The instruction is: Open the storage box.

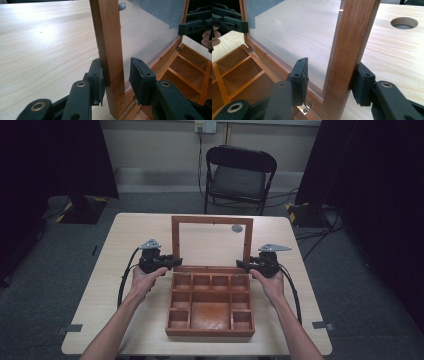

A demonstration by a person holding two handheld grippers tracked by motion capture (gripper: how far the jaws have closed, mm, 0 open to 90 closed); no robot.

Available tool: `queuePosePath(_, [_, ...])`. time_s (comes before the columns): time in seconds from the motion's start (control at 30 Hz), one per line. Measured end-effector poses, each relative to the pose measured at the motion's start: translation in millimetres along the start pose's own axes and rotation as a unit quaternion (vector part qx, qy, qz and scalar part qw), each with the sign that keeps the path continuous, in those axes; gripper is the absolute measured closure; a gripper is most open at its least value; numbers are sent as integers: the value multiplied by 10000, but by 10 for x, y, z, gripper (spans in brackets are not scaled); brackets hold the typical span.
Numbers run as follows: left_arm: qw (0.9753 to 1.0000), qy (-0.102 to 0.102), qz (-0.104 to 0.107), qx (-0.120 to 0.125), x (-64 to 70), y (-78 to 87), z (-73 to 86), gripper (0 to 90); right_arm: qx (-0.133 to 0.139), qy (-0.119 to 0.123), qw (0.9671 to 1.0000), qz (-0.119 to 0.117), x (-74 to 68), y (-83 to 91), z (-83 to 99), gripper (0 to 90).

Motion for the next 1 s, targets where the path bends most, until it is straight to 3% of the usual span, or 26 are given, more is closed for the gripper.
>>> queuePosePath(0.13, [10000, 48, 1, -6, -7, -4, 5, 633, -29, 25, 10000, 17, 4, -10, 4, 518])
queuePosePath(0.27, [9999, 35, -84, -83, -25, -29, 21, 612, -5, -145, 9999, -25, 26, -41, 9, 507])
queuePosePath(0.37, [9999, 136, -89, -52, -36, -41, 27, 608, -8, -224, 9997, -31, 37, -58, 19, 498])
queuePosePath(0.57, [9998, 186, -58, -70, -46, -44, 37, 605, -54, -148, 9999, 19, 44, -68, 25, 478])
queuePosePath(0.7, [9994, 145, -95, -310, -67, -26, 105, 578, -152, -138, 9998, 34, 59, -88, 65, 444])
queuePosePath(0.77, [9993, 147, -112, -318, -90, -19, 129, 570, -205, -171, 9996, 37, 67, -101, 91, 422])
queuePosePath(1.0, [9986, 464, -41, -253, -155, -25, 191, 560, -310, -307, 9990, 103, 126, -124, 151, 397])
Point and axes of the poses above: each handheld gripper's, and its own axes: y roughly backward along the jaws, z roughly out of its underside, x roughly to its right, the point moved 9 cm from there along -y, roughly forward along the jaws, and after that the axes turned 7 degrees about x, right-handed, at the moved point
